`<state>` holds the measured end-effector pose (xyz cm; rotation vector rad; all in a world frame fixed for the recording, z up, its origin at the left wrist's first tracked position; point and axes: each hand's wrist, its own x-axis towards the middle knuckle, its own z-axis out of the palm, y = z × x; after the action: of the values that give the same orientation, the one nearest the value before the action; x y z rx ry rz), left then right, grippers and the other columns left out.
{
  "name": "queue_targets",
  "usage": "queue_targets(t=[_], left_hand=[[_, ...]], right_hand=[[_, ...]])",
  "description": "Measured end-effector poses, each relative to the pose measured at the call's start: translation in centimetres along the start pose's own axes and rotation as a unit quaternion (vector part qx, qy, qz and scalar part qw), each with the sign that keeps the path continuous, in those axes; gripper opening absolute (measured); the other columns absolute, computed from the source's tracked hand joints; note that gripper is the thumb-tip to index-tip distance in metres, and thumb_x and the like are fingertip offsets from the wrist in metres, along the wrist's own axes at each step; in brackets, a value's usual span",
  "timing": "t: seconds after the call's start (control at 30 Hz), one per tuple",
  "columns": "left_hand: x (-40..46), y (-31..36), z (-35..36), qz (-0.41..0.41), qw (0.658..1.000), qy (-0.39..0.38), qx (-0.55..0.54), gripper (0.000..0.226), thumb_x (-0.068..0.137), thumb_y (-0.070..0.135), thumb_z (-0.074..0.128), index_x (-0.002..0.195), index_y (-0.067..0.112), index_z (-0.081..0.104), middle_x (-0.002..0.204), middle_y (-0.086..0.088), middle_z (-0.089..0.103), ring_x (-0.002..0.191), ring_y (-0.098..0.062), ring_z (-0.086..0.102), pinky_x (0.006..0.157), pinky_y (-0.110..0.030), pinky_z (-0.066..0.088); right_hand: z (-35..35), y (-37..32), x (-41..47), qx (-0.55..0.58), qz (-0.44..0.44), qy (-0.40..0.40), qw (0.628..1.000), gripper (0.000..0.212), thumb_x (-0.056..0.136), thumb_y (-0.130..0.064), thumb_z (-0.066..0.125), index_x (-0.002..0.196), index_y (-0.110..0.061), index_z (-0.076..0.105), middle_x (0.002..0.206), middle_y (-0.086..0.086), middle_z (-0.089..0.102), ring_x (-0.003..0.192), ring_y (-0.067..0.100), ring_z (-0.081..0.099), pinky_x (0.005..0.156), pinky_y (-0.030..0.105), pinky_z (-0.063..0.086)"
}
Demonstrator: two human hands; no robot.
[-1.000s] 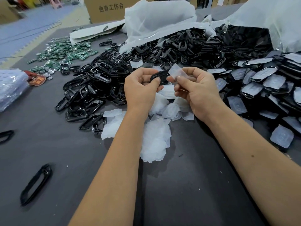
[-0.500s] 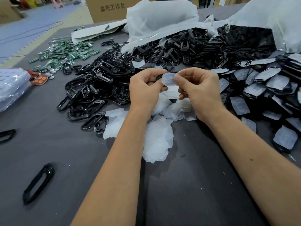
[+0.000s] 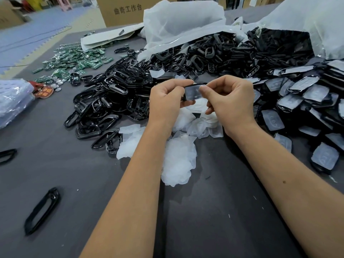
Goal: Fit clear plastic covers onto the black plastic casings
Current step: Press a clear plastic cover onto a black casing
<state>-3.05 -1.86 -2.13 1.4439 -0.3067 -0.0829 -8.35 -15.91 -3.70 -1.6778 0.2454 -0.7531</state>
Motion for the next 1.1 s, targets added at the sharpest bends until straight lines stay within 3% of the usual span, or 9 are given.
queue_targets(t=[0.1,0.27,0.87,1.1], left_hand=[[0.05,-0.23,-0.08,0.009,1.0,0.0,0.013,0.027,0.095,-0.007,0.053,0.099,0.003,0.079,0.104,-0.026,0.073,0.094,-0.034,0.073,0.072,-0.032,0.062],[0.05,-0.53,-0.1,0.038,0.999,-0.008,0.038,0.02,0.09,-0.008,0.068,0.099,0.007,0.077,0.093,-0.015,0.077,0.08,-0.023,0.076,0.071,-0.029,0.062],[0.04,-0.55,-0.23,0.027,0.999,-0.017,0.014,0.021,0.092,-0.011,0.064,0.099,0.005,0.077,0.094,-0.017,0.076,0.081,-0.021,0.074,0.071,-0.028,0.061],[-0.04,-0.41,-0.28,0.024,0.999,-0.023,0.012,0.02,0.09,-0.009,0.066,0.095,0.008,0.077,0.093,-0.017,0.077,0.086,-0.027,0.075,0.074,-0.034,0.062]], right_hand=[[0.05,-0.13,-0.08,0.001,0.004,0.002,1.0,0.016,0.085,-0.02,0.084,0.077,-0.014,0.072,0.062,0.002,0.07,0.045,0.019,0.065,0.047,0.036,0.057],[0.08,-0.33,-0.11,0.007,0.012,0.011,1.0,0.015,0.086,-0.017,0.082,0.076,-0.012,0.072,0.058,0.001,0.068,0.043,0.018,0.063,0.046,0.035,0.056],[0.18,-0.09,-0.2,-0.04,-0.003,0.017,0.999,0.017,0.084,-0.02,0.085,0.076,-0.013,0.073,0.063,0.004,0.07,0.046,0.018,0.063,0.041,0.03,0.051],[0.13,-0.07,-0.23,-0.065,-0.014,0.025,0.997,0.016,0.084,-0.023,0.086,0.076,-0.016,0.074,0.064,0.0,0.071,0.049,0.017,0.065,0.043,0.036,0.056]])
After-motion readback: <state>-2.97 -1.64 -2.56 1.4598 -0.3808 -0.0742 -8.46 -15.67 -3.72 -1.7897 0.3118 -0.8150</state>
